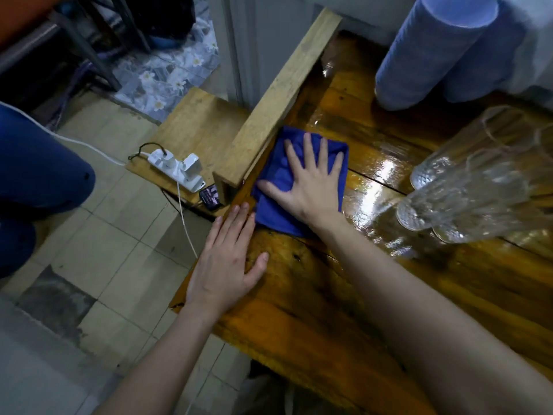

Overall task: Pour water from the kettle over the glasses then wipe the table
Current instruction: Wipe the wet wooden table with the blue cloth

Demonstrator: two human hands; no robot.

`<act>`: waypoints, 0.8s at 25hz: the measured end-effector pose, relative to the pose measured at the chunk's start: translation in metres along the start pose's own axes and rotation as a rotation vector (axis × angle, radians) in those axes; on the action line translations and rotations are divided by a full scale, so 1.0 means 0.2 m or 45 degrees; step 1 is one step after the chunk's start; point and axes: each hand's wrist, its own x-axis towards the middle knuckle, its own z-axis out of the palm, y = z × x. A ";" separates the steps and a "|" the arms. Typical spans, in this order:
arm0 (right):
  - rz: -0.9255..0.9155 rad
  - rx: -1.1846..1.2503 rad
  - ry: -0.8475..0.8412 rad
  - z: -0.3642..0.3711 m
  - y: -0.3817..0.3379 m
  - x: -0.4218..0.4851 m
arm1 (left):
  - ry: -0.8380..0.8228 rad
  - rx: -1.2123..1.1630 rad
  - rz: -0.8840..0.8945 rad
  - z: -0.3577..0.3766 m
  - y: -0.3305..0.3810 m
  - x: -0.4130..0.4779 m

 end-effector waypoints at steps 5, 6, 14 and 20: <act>0.021 0.014 -0.014 -0.01 0.03 -0.35 | 0.001 0.004 0.018 0.01 -0.01 -0.01; 0.018 0.022 -0.030 -0.01 0.04 -0.43 | 0.012 0.004 0.013 0.01 -0.01 -0.01; 0.178 0.025 -0.118 -0.05 0.11 -0.88 | 0.031 0.032 0.009 0.02 0.01 -0.02; 0.191 0.002 -0.112 -0.05 0.12 -0.82 | 0.022 0.076 0.012 0.02 0.01 -0.02</act>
